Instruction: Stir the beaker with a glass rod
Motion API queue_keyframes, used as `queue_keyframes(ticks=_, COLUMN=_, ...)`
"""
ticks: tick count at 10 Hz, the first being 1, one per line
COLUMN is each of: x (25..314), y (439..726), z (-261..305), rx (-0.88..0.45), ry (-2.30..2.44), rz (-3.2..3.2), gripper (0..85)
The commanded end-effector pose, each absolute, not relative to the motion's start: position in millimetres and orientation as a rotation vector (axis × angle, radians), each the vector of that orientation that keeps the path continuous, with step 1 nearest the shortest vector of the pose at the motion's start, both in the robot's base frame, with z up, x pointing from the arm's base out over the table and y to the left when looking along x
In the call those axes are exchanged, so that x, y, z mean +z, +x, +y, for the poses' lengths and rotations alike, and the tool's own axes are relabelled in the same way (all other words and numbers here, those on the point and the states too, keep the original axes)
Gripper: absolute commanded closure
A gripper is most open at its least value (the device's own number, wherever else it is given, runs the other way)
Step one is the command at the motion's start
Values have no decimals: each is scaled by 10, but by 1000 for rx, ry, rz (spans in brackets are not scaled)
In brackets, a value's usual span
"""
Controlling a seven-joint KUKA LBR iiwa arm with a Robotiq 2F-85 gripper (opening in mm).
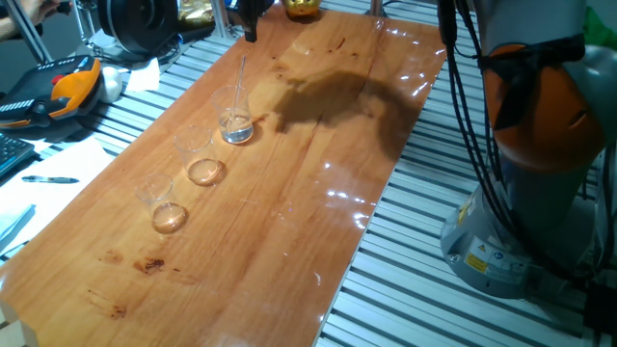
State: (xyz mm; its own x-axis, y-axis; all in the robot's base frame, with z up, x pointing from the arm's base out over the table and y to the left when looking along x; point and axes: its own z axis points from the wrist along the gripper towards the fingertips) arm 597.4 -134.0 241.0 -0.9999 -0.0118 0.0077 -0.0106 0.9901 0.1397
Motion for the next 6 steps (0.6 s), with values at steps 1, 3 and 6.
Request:
queue_keyframes(ticks=1, x=2387, y=5978, z=-1357, rx=-228, ry=-12, rz=-3123, gripper=850)
queue_keyframes(ticks=3, x=2321, y=5977, z=-1382, rx=-252, ry=-82, rz=-3140, gripper=850)
queue_keyframes(ticks=6, x=2174, y=5951, z=-1385, rx=-307, ry=138, rz=-3160, gripper=850)
